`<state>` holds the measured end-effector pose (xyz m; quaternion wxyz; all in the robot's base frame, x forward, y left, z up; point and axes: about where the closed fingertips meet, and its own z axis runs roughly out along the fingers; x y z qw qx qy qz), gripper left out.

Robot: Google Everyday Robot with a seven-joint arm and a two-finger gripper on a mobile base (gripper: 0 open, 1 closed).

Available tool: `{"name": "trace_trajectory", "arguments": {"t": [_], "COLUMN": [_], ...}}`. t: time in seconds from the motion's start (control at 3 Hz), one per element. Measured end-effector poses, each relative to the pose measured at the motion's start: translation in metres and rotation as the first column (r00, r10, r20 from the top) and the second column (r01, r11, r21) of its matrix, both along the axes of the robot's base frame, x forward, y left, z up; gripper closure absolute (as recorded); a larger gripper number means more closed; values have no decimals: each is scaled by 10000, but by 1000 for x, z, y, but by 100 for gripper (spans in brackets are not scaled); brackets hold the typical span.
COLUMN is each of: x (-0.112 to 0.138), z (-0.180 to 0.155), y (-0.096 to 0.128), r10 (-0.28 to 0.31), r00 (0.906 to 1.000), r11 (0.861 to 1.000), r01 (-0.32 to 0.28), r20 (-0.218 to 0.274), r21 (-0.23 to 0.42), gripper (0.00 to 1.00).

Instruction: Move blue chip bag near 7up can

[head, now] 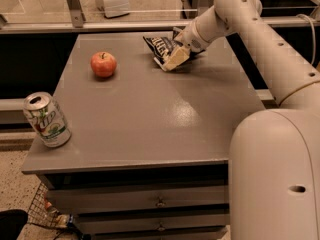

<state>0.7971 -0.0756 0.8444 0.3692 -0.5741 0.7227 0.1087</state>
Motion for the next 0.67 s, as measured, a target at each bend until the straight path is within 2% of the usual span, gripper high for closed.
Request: {"name": "trace_trajectory", "arguments": {"t": [0.33, 0.67], "x": [0, 0], "z": [2, 2], "y": [0, 1], "r10": [1, 11], "r00": [10000, 10000], "r11": [10000, 10000], "r01": [-1, -11], "r20": [-1, -8], "r21": [0, -1], "gripper": [86, 100]}}
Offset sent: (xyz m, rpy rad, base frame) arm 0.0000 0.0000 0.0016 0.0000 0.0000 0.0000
